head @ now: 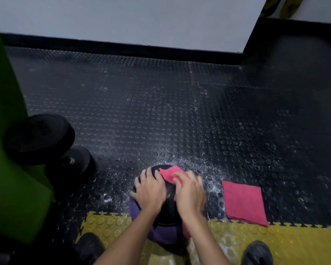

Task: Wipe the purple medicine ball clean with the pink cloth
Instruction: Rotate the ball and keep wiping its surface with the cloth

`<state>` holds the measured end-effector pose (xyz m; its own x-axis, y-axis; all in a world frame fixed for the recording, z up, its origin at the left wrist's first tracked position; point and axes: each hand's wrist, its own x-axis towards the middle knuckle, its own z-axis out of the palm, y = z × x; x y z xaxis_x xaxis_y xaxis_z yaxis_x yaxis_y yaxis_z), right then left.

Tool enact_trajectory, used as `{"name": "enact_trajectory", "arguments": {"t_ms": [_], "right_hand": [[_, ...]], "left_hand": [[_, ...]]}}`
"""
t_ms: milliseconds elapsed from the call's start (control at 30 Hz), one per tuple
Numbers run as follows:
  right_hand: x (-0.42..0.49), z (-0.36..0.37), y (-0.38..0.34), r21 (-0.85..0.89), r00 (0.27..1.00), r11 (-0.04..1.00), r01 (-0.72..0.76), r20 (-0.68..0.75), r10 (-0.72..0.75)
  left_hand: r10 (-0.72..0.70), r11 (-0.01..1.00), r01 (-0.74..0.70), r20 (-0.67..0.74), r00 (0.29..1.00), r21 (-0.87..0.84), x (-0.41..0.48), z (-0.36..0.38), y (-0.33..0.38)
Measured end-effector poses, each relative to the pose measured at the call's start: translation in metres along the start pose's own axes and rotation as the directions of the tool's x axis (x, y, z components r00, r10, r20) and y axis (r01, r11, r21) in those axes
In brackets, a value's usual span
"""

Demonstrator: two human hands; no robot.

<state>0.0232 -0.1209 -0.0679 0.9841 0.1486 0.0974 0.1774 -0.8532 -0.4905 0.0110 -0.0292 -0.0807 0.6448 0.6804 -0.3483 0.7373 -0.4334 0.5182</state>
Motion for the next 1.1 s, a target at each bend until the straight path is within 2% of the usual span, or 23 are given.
{"name": "enact_trajectory", "arguments": {"t_ms": [100,167,200,300,400,467,567,633,667,700,833,933,1000,1100], "right_hand": [[0.048,-0.005,0.000,0.026,0.970,0.989,-0.146,0.199,0.138],[0.059,-0.008,-0.003,0.029,0.947,0.978,-0.208,0.255,0.194],[0.052,-0.009,-0.004,-0.006,0.954,0.984,-0.175,0.245,0.172],[-0.005,-0.003,-0.004,-0.052,1.000,0.998,0.024,-0.016,-0.024],[-0.046,0.003,0.002,-0.011,0.983,0.994,0.112,-0.145,-0.112],[-0.034,0.001,0.006,-0.005,0.980,0.993,0.120,-0.162,-0.119],[0.011,-0.001,0.013,-0.003,0.995,0.998,-0.061,0.078,0.061],[0.044,-0.010,0.020,0.151,0.919,0.931,-0.332,0.272,0.284],[0.055,-0.017,0.023,0.257,0.882,0.864,-0.432,0.319,0.346],[0.060,-0.025,0.026,0.317,0.877,0.834,-0.451,0.329,0.350],[0.054,-0.022,0.025,0.274,0.935,0.933,-0.234,0.326,0.139],[0.031,-0.007,0.019,0.038,0.946,0.994,-0.104,0.313,0.087],[0.008,-0.008,0.007,-0.053,0.970,0.998,-0.035,0.240,0.047],[-0.037,-0.009,-0.008,-0.054,0.987,0.986,0.158,-0.008,-0.159]], "left_hand": [[-0.013,1.000,0.013,-0.008,1.000,0.003,-0.009,0.001,0.002],[-0.014,1.000,0.014,-0.014,1.000,0.007,-0.011,0.002,0.000],[-0.012,1.000,0.012,-0.016,1.000,0.009,-0.011,0.003,-0.002],[-0.006,1.000,0.005,-0.013,1.000,-0.008,-0.005,0.001,-0.005],[0.042,0.999,-0.042,0.000,0.999,-0.013,-0.006,-0.002,-0.011],[0.077,0.997,-0.077,-0.015,0.997,-0.003,-0.012,0.000,-0.017],[0.081,0.997,-0.081,-0.045,0.996,0.002,-0.024,0.000,-0.022],[0.093,0.996,-0.093,-0.047,0.995,0.004,-0.033,0.000,-0.025],[0.105,0.995,-0.104,-0.046,0.993,0.005,-0.036,0.001,-0.028],[0.114,0.993,-0.115,-0.045,0.992,0.001,-0.037,0.000,-0.031],[0.123,0.992,-0.123,-0.047,0.991,-0.012,-0.035,0.001,-0.034],[0.119,0.993,-0.119,-0.056,0.991,-0.003,-0.034,0.003,-0.031],[0.106,0.994,-0.107,-0.065,0.992,-0.014,-0.031,0.004,-0.031],[0.115,0.993,-0.117,-0.062,0.991,-0.026,-0.026,0.001,-0.036]]}}
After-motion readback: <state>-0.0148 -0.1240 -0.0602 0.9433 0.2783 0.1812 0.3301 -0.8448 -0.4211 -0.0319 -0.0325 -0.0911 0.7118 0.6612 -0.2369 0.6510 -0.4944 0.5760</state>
